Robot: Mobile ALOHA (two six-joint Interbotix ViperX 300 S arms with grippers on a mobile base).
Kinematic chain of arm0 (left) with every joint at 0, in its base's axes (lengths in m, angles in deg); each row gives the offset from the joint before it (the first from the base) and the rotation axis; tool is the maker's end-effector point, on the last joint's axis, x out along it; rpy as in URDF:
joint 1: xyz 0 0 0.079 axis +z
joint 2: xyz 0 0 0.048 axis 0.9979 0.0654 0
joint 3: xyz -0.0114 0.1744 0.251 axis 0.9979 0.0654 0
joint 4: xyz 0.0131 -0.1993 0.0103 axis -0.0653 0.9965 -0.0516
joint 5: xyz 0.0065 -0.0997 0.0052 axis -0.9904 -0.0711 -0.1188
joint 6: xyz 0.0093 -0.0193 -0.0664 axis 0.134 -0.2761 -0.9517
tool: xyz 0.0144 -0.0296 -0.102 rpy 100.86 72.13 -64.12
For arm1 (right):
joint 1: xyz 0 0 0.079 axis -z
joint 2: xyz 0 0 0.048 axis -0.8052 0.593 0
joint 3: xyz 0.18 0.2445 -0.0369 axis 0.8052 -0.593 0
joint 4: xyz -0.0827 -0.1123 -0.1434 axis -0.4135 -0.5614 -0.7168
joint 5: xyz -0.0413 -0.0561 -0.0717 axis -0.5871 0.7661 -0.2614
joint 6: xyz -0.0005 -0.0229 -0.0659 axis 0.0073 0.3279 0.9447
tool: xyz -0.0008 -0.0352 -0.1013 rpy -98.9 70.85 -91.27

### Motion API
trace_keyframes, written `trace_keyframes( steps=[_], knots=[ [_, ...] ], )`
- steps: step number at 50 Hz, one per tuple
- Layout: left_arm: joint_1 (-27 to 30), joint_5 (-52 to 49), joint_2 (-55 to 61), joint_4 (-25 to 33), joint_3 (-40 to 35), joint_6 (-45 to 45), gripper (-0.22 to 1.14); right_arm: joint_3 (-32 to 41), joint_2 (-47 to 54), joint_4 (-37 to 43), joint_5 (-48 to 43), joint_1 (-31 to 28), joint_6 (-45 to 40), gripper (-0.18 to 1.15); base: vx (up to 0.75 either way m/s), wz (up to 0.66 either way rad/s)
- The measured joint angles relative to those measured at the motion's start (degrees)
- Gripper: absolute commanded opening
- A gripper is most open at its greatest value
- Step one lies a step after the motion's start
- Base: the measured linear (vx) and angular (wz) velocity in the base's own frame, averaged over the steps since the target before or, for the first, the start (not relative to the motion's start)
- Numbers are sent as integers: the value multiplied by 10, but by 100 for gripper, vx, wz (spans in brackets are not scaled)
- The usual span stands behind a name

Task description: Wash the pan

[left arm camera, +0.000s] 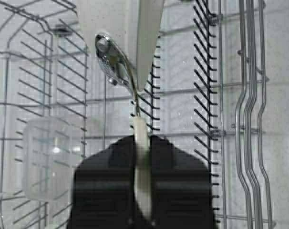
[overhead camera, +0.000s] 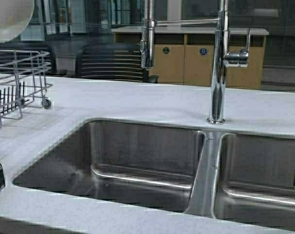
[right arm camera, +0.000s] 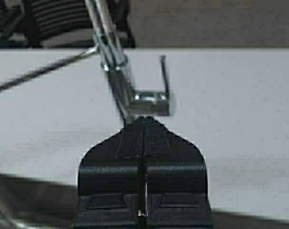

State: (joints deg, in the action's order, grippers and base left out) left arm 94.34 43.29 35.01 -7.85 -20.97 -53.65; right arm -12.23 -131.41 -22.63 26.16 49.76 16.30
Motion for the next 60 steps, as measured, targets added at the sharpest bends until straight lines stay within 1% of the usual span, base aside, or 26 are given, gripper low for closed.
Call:
trace_keyframes(
  steps=[7,16,21,33,60],
  knots=[
    [27,-6,33,18,1,23,3,0,0,1,0,0,0,5,0,0],
    [66,-7,76,18,0,25,3,0,0,1,0,0,-2,5,0,0],
    [77,-7,105,18,0,25,3,-1,0,1,0,0,-3,5,0,0],
    [76,-8,149,17,-3,26,3,0,0,1,0,0,-3,5,0,0],
    [93,-7,208,11,-6,25,3,0,0,1,0,0,-2,5,0,0]
  ],
)
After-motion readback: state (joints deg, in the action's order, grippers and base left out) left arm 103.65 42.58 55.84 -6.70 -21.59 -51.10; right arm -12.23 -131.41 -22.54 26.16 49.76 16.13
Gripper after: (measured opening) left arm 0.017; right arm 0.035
